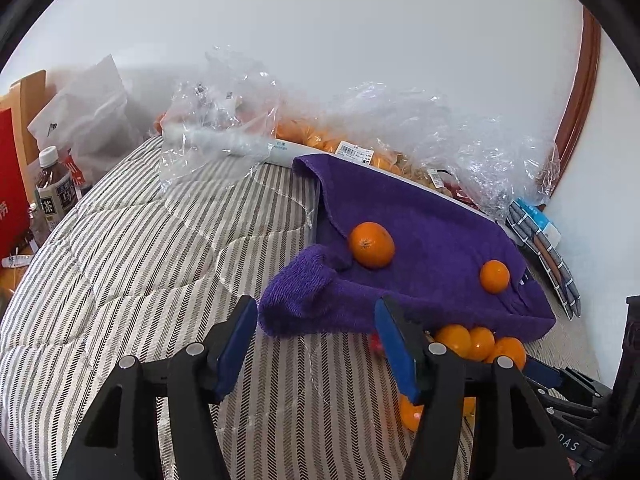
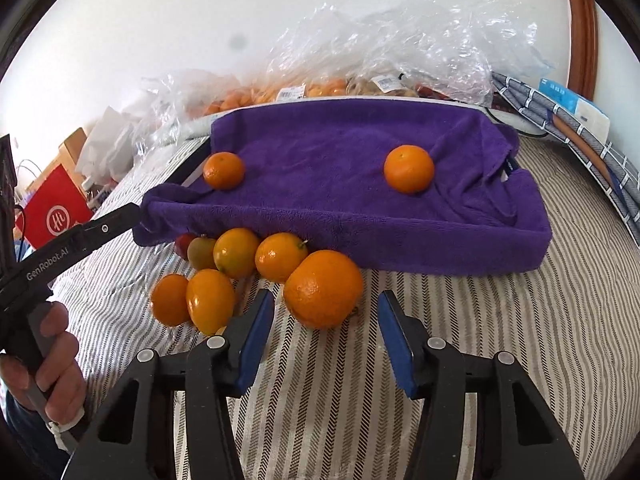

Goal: Organize fruits
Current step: 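Close right gripper on another large orange in the fruit row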

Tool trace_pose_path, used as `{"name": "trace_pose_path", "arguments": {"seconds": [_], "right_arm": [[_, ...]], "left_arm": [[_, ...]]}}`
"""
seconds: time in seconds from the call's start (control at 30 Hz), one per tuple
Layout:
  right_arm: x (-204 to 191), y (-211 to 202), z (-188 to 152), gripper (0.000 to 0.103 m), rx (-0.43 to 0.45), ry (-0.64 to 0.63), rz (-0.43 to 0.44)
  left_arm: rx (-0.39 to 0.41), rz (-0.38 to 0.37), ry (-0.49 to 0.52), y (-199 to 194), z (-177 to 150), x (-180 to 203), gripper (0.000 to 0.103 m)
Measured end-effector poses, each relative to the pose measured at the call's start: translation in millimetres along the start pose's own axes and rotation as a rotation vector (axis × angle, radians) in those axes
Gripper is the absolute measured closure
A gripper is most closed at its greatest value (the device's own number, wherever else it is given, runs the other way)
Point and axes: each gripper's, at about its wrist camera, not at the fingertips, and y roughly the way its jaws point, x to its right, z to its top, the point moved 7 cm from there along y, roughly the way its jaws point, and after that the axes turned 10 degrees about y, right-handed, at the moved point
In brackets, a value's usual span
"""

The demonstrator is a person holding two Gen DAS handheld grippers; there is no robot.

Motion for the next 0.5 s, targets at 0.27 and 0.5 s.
{"name": "trace_pose_path", "arguments": {"seconds": [0.27, 0.5], "right_arm": [[-2, 16, 1, 0.057, -0.017, -0.007, -0.043], [1, 13, 2, 0.061, -0.009, 0.001, -0.04]], "left_arm": [[-0.017, 0.006, 0.002, 4, -3, 3, 0.044], [-0.042, -0.009, -0.048, 8, -4, -5, 0.044]]}}
